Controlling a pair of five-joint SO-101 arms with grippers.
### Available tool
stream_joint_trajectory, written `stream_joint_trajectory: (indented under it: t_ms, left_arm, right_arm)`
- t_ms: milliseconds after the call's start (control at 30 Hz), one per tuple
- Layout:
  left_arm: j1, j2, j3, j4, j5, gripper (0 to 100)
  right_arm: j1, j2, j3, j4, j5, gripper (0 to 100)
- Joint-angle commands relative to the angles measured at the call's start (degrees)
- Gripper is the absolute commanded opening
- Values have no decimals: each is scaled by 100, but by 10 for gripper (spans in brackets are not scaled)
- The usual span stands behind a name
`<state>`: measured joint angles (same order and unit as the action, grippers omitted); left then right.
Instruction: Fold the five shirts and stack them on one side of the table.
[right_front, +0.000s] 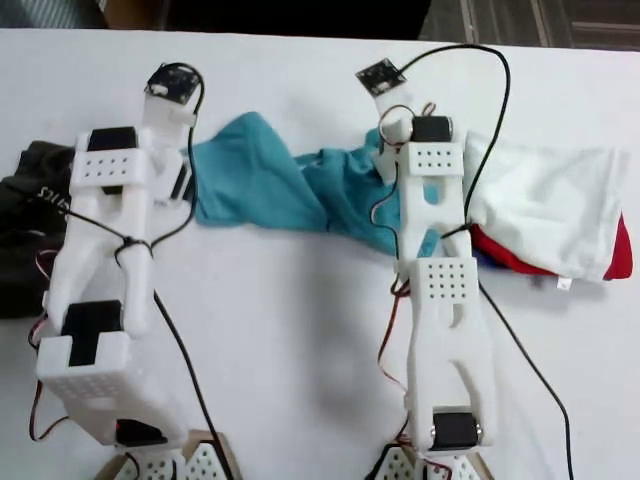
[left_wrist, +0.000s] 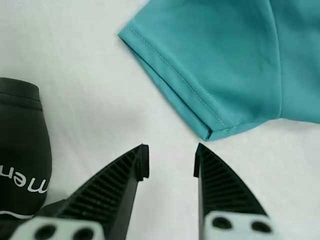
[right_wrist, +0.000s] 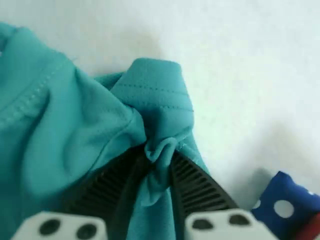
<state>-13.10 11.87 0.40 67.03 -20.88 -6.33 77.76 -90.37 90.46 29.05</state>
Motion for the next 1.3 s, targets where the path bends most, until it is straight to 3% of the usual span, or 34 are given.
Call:
stream_joint_trajectory:
  t_ms: [0, 400, 567, 767, 1000, 1100, 1267]
  left_arm:
    - [-53, -413, -31, 44, 18, 173]
    - [-53, -413, -31, 44, 18, 173]
    - [-53, -404, -31, 18, 9, 173]
    - [-44, -404, -75, -9, 9, 173]
    - [-53, -396, -22, 26, 9, 173]
    - [-53, -396, -22, 0, 9, 173]
    - [-26, -387, -31, -9, 0, 173]
  right_arm:
    - [-286, -655, -580, 708, 62, 21]
    - [-690, -2659, 211, 840, 18, 21]
    - [-980, -4163, 2321, 831, -229, 21]
    - [-1745, -6264, 6057, 620, -202, 21]
    - [-1516, -8286, 10163, -1815, -185, 21]
    - [-1490, -8831, 11130, -2290, 35, 39]
    - [-1393, -9868, 11262, -1912, 176, 224]
